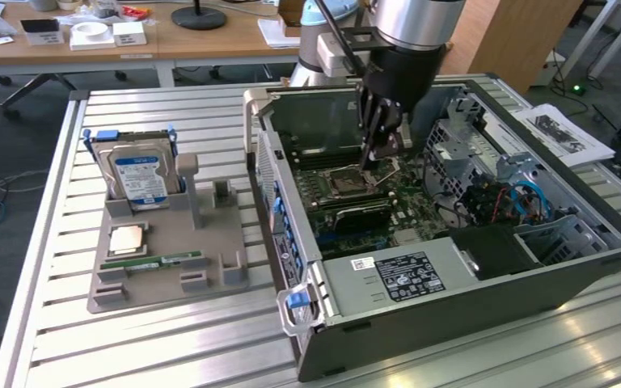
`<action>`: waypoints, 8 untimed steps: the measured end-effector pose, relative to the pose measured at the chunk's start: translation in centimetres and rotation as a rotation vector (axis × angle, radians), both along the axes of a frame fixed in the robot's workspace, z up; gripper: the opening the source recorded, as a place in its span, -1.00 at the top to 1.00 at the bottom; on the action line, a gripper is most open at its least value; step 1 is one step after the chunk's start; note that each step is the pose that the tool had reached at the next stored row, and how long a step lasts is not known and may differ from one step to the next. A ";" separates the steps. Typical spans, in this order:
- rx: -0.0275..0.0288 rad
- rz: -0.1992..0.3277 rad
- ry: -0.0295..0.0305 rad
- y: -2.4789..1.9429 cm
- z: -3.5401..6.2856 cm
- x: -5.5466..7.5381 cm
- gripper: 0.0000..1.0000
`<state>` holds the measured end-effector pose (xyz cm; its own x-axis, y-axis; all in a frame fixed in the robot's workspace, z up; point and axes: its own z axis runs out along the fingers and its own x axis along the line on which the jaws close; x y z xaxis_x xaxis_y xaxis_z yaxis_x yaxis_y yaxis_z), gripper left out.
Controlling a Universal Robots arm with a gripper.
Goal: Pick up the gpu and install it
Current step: 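Press down on the gpu until it lock into place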
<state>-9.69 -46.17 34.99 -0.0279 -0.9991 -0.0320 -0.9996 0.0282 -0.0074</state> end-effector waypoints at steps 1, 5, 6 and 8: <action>0.0000 0.000 0.0000 0.00 -0.15 0.0 0.79; 0.0001 0.000 -0.0001 0.00 -0.71 0.0 0.79; 0.0000 0.000 -0.0001 0.00 -0.84 0.0 0.79; 0.0000 0.000 -0.0001 0.00 -1.11 0.0 0.79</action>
